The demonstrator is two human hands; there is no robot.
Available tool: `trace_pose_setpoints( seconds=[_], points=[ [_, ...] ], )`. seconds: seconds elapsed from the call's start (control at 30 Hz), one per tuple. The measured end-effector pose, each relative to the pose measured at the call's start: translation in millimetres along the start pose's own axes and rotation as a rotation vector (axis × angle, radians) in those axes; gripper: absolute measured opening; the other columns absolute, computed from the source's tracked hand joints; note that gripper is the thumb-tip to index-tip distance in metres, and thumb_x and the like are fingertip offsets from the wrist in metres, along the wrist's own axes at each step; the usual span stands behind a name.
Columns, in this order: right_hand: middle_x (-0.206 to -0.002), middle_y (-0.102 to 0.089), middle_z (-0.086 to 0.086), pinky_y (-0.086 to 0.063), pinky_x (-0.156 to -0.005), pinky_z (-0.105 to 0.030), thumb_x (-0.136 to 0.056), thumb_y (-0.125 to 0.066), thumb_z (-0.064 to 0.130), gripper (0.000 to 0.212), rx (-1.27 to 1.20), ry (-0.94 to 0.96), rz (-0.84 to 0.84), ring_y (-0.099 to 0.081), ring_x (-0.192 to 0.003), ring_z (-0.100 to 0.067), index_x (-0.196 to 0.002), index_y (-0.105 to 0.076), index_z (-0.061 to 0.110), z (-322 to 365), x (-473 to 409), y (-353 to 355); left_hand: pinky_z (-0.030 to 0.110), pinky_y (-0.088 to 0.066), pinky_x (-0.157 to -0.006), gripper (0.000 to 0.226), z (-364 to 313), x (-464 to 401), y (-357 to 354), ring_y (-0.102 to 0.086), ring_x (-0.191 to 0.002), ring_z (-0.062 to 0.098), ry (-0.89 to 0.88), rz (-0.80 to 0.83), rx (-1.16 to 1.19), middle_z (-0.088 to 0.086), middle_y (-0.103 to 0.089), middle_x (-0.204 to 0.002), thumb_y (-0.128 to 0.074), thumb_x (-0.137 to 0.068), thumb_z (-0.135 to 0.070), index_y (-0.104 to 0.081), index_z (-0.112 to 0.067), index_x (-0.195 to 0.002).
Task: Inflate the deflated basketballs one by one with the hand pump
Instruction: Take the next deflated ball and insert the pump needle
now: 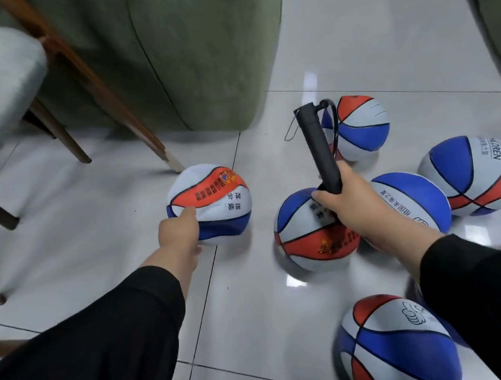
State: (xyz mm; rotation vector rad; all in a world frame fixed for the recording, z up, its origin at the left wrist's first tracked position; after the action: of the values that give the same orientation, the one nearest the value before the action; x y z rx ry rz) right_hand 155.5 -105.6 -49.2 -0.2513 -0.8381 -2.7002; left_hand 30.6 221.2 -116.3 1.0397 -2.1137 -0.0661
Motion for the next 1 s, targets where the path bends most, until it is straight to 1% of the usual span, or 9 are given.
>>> trace_pose_setpoints(
  seconds=[0.1,0.23,0.37,0.5,0.6,0.67,0.73,0.9,1.0],
  points=[
    [-0.089,-0.065,-0.007,-0.052,-0.060,-0.030,-0.095,-0.069,0.026,0.029,-0.042,0.036,-0.064,-0.064,-0.073,-0.021,-0.116,-0.048,0.022,16,-13,2,0.040,-0.056,-0.074,0.036,16,2,6,-0.063,-0.083,0.028,-0.019,0.002,-0.055,0.013,-0.066,-0.106,-0.063,-0.095,-0.032,-0.058,-0.008,-0.121],
    [-0.079,-0.055,-0.006,-0.047,-0.048,-0.023,-0.096,-0.066,0.025,0.026,-0.118,0.011,-0.195,-0.055,-0.059,-0.018,-0.109,-0.044,0.021,19,-25,9,0.048,-0.060,-0.088,0.029,29,8,5,-0.066,-0.087,0.031,-0.030,0.015,-0.108,0.014,-0.067,-0.105,-0.062,-0.093,-0.032,-0.058,-0.010,-0.112],
    [-0.091,-0.061,-0.017,-0.052,-0.055,-0.034,-0.094,-0.069,0.024,0.028,-0.045,-0.060,-0.057,-0.061,-0.064,-0.025,-0.111,-0.047,0.018,-1,-28,-10,0.052,-0.058,-0.093,0.030,32,13,4,-0.066,-0.094,0.031,-0.052,0.033,-0.119,0.010,-0.065,-0.104,-0.062,-0.093,-0.035,-0.058,-0.013,-0.113],
    [-0.104,-0.063,-0.018,-0.050,-0.057,-0.030,-0.096,-0.068,0.022,0.030,-0.083,-0.079,-0.058,-0.067,-0.068,-0.025,-0.117,-0.048,0.018,-7,-33,-10,0.048,-0.056,-0.097,0.027,31,18,1,-0.064,-0.097,0.027,-0.102,0.078,-0.104,0.004,-0.064,-0.105,-0.060,-0.098,-0.031,-0.057,-0.015,-0.120],
    [-0.110,-0.064,-0.019,-0.050,-0.059,-0.025,-0.095,-0.069,0.019,0.032,-0.127,-0.084,-0.062,-0.072,-0.079,-0.029,-0.119,-0.049,0.017,-7,-38,-10,0.043,-0.055,-0.095,0.026,32,22,-2,-0.064,-0.103,0.025,-0.121,0.115,-0.084,0.001,-0.065,-0.111,-0.059,-0.100,-0.030,-0.056,-0.020,-0.123],
    [-0.110,-0.064,-0.019,-0.050,-0.058,-0.021,-0.095,-0.070,0.019,0.031,-0.134,-0.081,-0.060,-0.072,-0.082,-0.029,-0.119,-0.050,0.017,-6,-40,-9,0.043,-0.054,-0.096,0.026,31,25,-4,-0.064,-0.105,0.024,-0.128,0.131,-0.069,-0.002,-0.065,-0.112,-0.059,-0.100,-0.031,-0.054,-0.024,-0.124],
    [-0.107,-0.064,-0.019,-0.051,-0.060,-0.025,-0.094,-0.070,0.021,0.030,-0.126,-0.065,-0.058,-0.069,-0.076,-0.024,-0.117,-0.050,0.017,-3,-38,-9,0.046,-0.054,-0.099,0.029,28,30,-3,-0.064,-0.107,0.024,-0.138,0.122,-0.053,-0.006,-0.064,-0.111,-0.060,-0.099,-0.033,-0.052,-0.028,-0.127],
    [-0.100,-0.066,-0.014,-0.057,-0.064,-0.038,-0.093,-0.071,0.026,0.030,-0.132,-0.016,-0.058,-0.068,-0.075,-0.022,-0.114,-0.050,0.021,22,-21,3,0.053,-0.055,-0.099,0.063,2,56,6,-0.063,-0.107,0.026,-0.195,0.090,-0.039,-0.010,-0.062,-0.112,-0.058,-0.094,-0.039,-0.032,-0.040,-0.151],
    [-0.099,-0.064,-0.009,-0.058,-0.064,-0.036,-0.093,-0.072,0.027,0.029,-0.209,0.043,-0.065,-0.063,-0.082,-0.025,-0.113,-0.051,0.023,61,-4,19,0.050,-0.060,-0.090,0.049,-27,83,5,-0.064,-0.105,0.026,-0.178,0.152,0.050,-0.007,-0.062,-0.116,-0.054,-0.099,-0.032,-0.039,-0.039,-0.145]
  ],
)
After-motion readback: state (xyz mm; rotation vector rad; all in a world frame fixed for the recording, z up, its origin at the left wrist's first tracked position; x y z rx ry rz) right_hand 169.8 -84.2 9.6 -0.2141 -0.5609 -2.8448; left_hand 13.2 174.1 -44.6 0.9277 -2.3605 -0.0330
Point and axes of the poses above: each hand's wrist, its own x-axis away from the middle knuckle, its own y-axis out of the back of the hand, z = x × y, the point moved 9 cm from there along -x, towards the middle knuckle
